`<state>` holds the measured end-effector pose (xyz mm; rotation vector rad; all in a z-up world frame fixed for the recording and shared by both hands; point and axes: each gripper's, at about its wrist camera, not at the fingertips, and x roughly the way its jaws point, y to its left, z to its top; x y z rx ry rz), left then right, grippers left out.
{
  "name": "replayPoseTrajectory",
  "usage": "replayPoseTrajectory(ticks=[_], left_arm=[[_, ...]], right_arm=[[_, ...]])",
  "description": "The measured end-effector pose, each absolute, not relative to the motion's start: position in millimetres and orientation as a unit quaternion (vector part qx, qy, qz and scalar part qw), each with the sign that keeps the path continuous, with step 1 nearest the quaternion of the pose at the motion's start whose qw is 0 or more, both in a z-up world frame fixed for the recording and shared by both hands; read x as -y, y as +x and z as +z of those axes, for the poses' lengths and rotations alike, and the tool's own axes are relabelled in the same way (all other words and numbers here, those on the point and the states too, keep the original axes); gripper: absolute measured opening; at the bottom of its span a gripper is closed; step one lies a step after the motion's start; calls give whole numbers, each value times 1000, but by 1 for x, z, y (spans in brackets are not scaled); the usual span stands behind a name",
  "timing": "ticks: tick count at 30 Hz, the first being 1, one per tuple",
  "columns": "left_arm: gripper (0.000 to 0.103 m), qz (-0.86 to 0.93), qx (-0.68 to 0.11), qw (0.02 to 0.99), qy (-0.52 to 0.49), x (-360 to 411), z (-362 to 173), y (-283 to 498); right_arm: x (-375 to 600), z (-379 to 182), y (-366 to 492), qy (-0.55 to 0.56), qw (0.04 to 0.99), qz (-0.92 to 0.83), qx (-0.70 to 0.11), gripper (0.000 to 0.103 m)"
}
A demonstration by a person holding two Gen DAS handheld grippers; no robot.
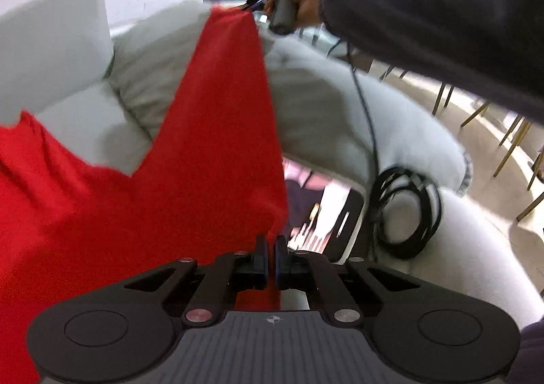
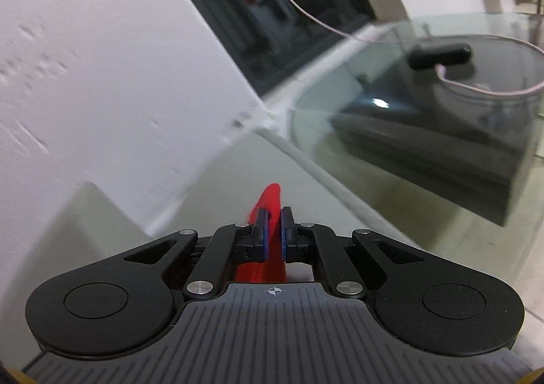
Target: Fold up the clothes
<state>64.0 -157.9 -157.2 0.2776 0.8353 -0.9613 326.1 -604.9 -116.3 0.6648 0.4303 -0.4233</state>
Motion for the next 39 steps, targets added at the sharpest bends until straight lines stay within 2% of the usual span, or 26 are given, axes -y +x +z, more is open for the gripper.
replayPoseTrajectory(ticks=[2, 4, 5, 6, 8, 10, 12, 17, 23, 27, 35, 39], left_arm=[[5, -443, -402, 791, 128, 159, -163, 64], [19, -456, -404, 785, 115, 155, -154, 60], [31, -462, -400, 784, 106, 149, -147, 57], [36, -468, -395, 785, 97, 144, -140, 54], [38, -453, -388, 799, 72, 122, -122, 50], [38, -431, -384, 816, 40, 95, -104, 48], [38, -394, -377, 838, -3, 56, -83, 50], [39, -260, -349, 894, -106, -64, -40, 65], [37, -108, -331, 917, -194, -193, -55, 131], [38, -62, -338, 912, -223, -242, -96, 195], [40, -15, -344, 918, -194, -282, -171, 325], [36, -12, -345, 923, -172, -285, -188, 378]], right_arm=[[609, -123, 329, 326, 889, -211, -243, 9], [610, -119, 326, 332, 883, -216, -251, 32], [608, -109, 321, 324, 881, -232, -254, 47], [600, -97, 313, 308, 891, -230, -243, 47], [583, -71, 295, 276, 909, -223, -218, 48], [555, -43, 267, 259, 928, -188, -193, 50], [521, -12, 236, 244, 943, -145, -173, 56], [424, 57, 177, 172, 970, -8, -171, 61], [324, 93, 181, 166, 947, 154, -227, 61], [268, 86, 208, 158, 936, 191, -250, 61], [193, 42, 236, 154, 923, 192, -296, 61], [187, 15, 232, 157, 920, 170, -315, 61]])
